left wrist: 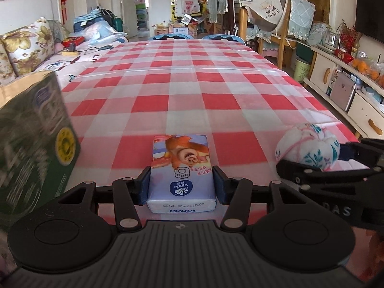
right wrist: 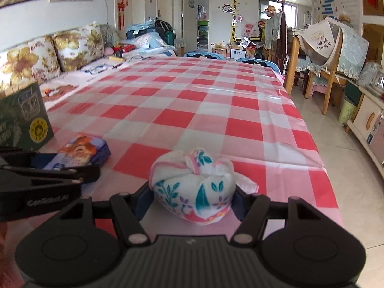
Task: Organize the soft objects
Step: 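Grasp the floral pouch with the right tool while the left tool grasps the tissue box, then carry the floral pouch and tissue box back toward the cardboard box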
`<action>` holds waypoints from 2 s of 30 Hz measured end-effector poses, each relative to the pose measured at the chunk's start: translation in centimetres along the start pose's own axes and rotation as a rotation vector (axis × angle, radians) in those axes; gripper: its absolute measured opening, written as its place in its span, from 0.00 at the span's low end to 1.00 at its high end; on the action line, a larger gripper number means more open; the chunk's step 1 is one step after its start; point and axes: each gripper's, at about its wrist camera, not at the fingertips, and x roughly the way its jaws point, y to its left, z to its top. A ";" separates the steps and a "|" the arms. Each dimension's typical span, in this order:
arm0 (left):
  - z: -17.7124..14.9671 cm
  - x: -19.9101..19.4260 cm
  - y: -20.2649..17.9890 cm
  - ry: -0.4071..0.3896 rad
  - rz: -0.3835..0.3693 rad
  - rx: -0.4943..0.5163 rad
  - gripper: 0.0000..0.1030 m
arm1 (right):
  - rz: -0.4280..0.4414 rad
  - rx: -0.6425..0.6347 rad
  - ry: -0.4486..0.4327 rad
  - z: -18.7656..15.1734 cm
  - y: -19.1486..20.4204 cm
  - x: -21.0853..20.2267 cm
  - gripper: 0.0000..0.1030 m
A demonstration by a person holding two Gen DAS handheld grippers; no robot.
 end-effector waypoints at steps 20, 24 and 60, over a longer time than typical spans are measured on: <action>-3.4 -4.0 -0.2 -0.027 0.006 -0.002 0.63 | -0.005 -0.024 0.104 -2.2 2.5 -4.5 0.61; -3.5 -4.4 0.0 -0.021 -0.002 -0.002 0.62 | -0.008 -0.023 0.127 -2.4 3.0 -5.3 0.60; -2.1 -12.9 2.0 -0.111 -0.044 0.058 0.62 | -0.023 0.175 0.004 -0.6 5.5 -17.0 0.60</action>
